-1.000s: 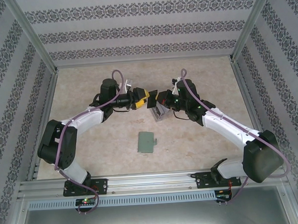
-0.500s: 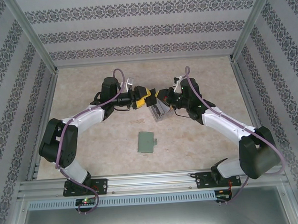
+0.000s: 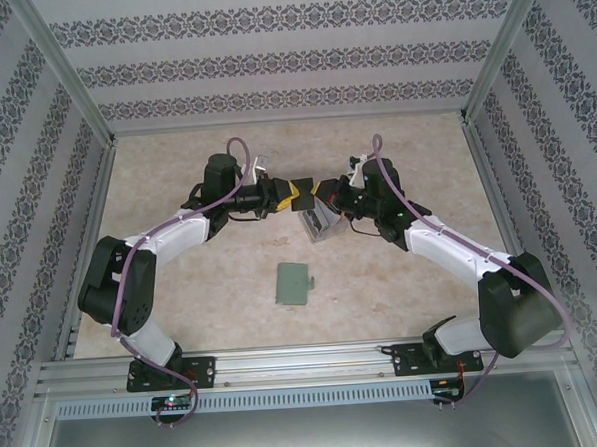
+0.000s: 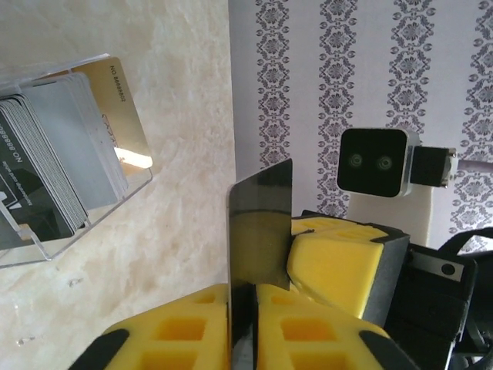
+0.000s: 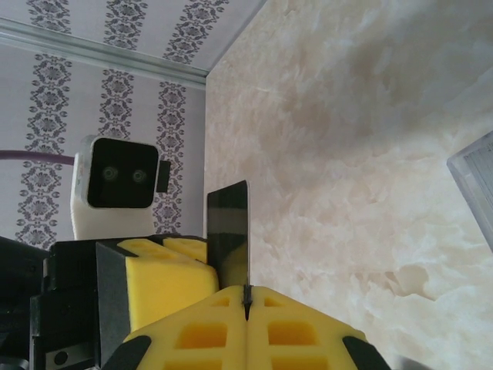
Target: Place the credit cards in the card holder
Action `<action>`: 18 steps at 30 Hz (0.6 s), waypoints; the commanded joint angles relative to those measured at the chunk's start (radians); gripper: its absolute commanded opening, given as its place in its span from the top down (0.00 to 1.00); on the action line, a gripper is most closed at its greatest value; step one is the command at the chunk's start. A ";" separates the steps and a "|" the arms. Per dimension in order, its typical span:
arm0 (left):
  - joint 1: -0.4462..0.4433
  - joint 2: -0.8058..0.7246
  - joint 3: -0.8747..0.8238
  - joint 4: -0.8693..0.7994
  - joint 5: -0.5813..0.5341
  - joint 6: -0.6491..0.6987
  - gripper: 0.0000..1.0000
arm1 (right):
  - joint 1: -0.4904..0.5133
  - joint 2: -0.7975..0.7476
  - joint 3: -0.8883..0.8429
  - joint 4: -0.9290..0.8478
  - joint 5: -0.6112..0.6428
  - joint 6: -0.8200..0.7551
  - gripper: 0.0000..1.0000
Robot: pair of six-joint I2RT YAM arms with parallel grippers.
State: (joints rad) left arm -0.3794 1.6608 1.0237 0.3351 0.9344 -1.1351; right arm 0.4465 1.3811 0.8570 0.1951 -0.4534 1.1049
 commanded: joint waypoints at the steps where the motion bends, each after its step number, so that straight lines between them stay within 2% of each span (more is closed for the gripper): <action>1: -0.010 -0.006 0.028 0.044 0.029 0.015 0.98 | -0.007 -0.013 -0.020 0.043 -0.045 0.003 0.89; 3: -0.009 -0.002 0.041 0.015 0.045 0.048 1.00 | -0.014 -0.013 -0.016 0.051 -0.089 -0.012 0.82; 6: -0.007 0.009 0.042 0.061 0.087 0.035 1.00 | -0.028 -0.011 -0.012 0.047 -0.138 -0.027 0.75; 11: -0.008 0.014 0.047 0.136 0.130 -0.011 1.00 | -0.050 -0.004 -0.019 0.054 -0.173 -0.029 0.71; 13: -0.007 0.014 0.051 0.148 0.145 -0.017 1.00 | -0.054 0.004 -0.015 0.059 -0.190 -0.033 0.74; 16: -0.008 0.004 0.054 0.092 0.132 0.008 1.00 | -0.056 0.004 -0.015 0.060 -0.192 -0.037 0.88; 17: -0.008 0.000 0.055 0.054 0.121 0.031 0.98 | -0.058 0.002 -0.016 0.058 -0.193 -0.043 0.93; 18: -0.007 -0.005 0.058 0.004 0.108 0.057 0.90 | -0.058 0.000 -0.019 0.056 -0.195 -0.047 0.96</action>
State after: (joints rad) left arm -0.3779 1.6703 1.0462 0.3843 1.0290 -1.1316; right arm 0.3897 1.3815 0.8440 0.2428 -0.6220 1.0889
